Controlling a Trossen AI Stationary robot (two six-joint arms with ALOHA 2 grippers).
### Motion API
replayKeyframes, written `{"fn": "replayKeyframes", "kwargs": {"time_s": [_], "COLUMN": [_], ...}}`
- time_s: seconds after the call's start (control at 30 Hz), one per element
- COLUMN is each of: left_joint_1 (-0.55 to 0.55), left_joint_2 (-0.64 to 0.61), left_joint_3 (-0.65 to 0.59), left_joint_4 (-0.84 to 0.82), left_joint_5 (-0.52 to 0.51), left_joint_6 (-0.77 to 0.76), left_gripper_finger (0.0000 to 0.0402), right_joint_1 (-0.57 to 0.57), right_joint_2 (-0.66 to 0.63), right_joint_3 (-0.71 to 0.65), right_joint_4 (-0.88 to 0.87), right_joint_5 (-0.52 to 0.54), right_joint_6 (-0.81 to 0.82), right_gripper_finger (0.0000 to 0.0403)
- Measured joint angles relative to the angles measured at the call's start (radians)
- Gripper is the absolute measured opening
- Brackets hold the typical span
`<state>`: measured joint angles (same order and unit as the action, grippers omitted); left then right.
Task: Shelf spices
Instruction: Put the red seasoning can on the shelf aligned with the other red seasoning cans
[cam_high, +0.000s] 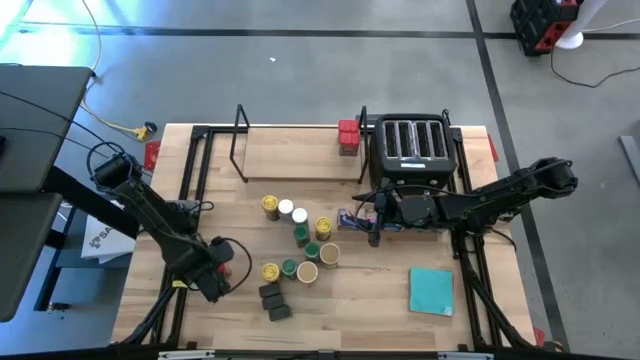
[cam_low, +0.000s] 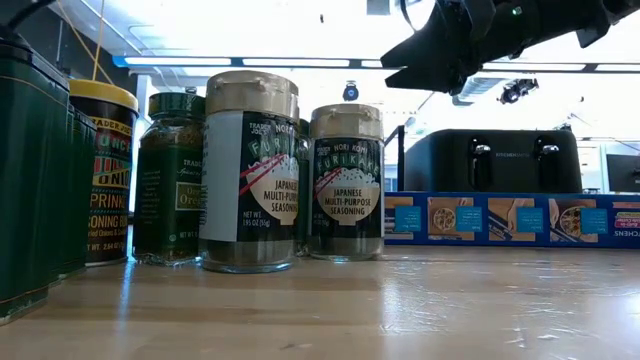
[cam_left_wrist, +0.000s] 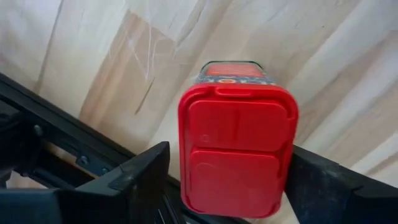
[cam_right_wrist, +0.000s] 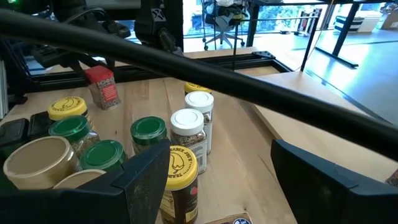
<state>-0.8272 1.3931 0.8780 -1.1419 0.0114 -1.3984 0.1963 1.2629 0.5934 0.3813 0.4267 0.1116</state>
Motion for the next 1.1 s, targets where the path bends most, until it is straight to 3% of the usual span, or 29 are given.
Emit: {"fn": "replayKeyframes", "kwargs": {"time_s": [0.17, 0.37, 0.67, 0.9, 1.1], "left_joint_1": [0.052, 0.157, 0.36, 0.594, 0.833], "left_joint_2": [-0.013, -0.018, -0.018, -0.012, 0.079], "left_joint_3": [0.004, 0.111, 0.428, 0.626, 0.776], "left_joint_4": [-0.004, -0.077, -0.302, -0.319, -0.244], "left_joint_5": [0.045, 0.028, -0.133, -0.254, -0.283], "left_joint_6": [0.064, 0.181, 0.408, 0.738, 1.142], "left_gripper_finger": [0.0207, 0.0206, 0.0206, 0.0206, 0.0206], "right_joint_1": [0.0, 0.018, 0.076, 0.123, 0.14], "right_joint_2": [-0.003, -0.081, -0.288, -0.394, -0.422], "right_joint_3": [0.0, 0.0, 0.0, 0.0, 0.0], "right_joint_4": [-0.001, -0.026, -0.144, -0.216, -0.236], "right_joint_5": [0.0, 0.001, 0.002, 0.034, 0.114], "right_joint_6": [0.0, -0.011, -0.026, -0.024, 0.004], "right_gripper_finger": [0.0275, 0.0275, 0.0275, 0.0275, 0.0275]}}
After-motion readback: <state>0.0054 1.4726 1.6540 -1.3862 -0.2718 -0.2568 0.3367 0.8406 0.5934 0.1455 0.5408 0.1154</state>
